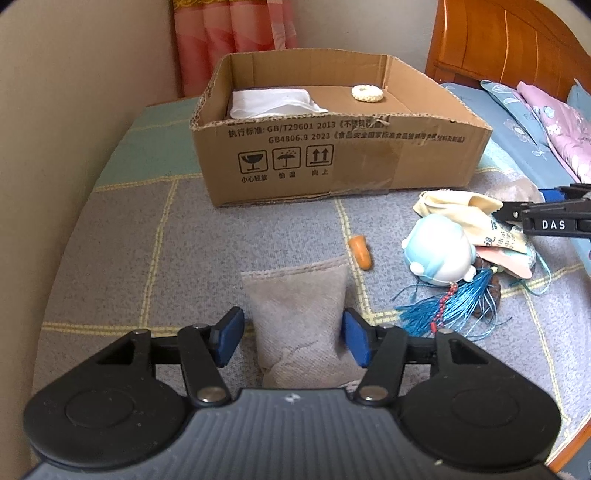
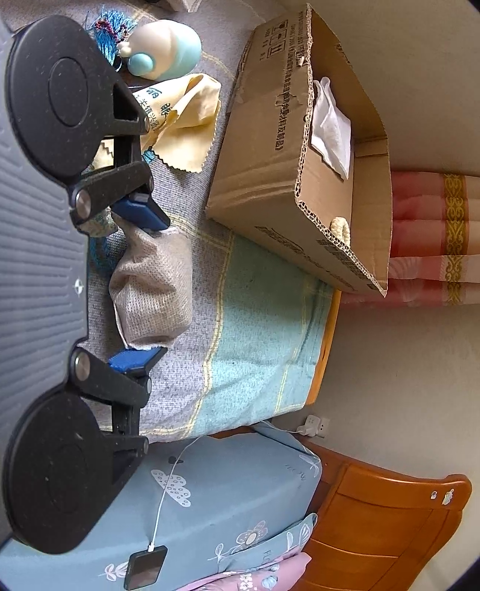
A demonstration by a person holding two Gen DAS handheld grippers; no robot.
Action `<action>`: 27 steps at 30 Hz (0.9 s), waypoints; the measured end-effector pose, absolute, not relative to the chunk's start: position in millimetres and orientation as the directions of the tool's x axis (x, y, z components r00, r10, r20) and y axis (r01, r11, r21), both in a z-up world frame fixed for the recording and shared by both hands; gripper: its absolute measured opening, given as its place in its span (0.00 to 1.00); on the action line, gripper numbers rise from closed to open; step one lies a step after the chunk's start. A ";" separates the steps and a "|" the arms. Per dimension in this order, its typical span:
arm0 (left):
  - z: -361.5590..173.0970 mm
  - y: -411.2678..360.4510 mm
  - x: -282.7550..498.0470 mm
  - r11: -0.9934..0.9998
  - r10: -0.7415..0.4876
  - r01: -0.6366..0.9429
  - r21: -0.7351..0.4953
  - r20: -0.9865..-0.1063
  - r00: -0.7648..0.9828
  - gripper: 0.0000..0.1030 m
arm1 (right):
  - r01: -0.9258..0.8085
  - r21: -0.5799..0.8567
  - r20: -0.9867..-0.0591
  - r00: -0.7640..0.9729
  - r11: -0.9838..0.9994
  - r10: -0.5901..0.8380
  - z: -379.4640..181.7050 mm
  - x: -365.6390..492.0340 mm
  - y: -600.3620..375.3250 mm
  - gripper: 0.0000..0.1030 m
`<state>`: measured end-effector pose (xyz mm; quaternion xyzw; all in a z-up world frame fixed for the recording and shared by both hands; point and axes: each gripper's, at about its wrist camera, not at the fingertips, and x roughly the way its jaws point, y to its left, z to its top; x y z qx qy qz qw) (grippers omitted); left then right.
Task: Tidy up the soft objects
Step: 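Close the left tool on the grey sachet while the right tool grasps the grey mesh bag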
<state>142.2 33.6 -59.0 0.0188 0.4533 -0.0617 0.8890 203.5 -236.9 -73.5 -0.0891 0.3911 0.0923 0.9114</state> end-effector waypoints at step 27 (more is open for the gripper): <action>-26.5 50.0 127.6 0.984 -0.131 0.175 -0.021 -0.750 0.648 0.33 | -0.271 -0.142 -0.627 0.769 0.952 0.126 -0.3 181.0 -228.1 0.60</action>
